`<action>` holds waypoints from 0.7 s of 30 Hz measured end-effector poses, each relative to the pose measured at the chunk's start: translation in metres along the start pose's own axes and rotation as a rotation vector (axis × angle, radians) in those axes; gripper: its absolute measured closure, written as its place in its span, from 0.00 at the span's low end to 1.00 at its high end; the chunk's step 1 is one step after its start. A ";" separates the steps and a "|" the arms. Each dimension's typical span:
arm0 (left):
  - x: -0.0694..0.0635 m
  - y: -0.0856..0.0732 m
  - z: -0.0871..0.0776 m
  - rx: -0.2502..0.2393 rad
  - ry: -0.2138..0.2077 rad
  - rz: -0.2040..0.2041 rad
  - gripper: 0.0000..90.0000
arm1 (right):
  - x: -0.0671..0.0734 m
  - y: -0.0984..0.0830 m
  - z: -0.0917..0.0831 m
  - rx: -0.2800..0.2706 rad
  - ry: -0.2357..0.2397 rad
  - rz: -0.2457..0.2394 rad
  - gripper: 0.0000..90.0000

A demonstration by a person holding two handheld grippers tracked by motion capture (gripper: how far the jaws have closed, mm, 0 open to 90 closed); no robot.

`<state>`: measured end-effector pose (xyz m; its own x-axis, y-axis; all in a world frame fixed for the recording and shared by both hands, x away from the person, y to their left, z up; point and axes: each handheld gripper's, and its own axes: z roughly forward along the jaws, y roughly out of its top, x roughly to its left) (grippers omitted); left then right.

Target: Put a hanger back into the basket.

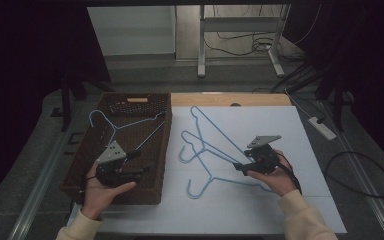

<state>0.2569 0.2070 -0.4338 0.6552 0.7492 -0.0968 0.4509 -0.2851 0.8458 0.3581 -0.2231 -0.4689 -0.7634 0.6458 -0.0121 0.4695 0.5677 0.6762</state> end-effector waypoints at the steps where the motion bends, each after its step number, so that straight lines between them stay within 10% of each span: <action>1: 0.000 0.000 0.000 0.001 0.000 0.000 0.41 | -0.001 0.002 0.004 0.013 -0.007 -0.003 0.38; 21: 0.000 -0.001 0.001 0.001 -0.003 0.000 0.41 | -0.002 0.030 0.040 0.108 0.002 -0.071 0.42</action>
<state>0.2572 0.2064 -0.4350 0.6572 0.7473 -0.0981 0.4513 -0.2859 0.8453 0.3914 -0.1868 -0.4780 -0.7969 0.6015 -0.0558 0.4594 0.6635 0.5905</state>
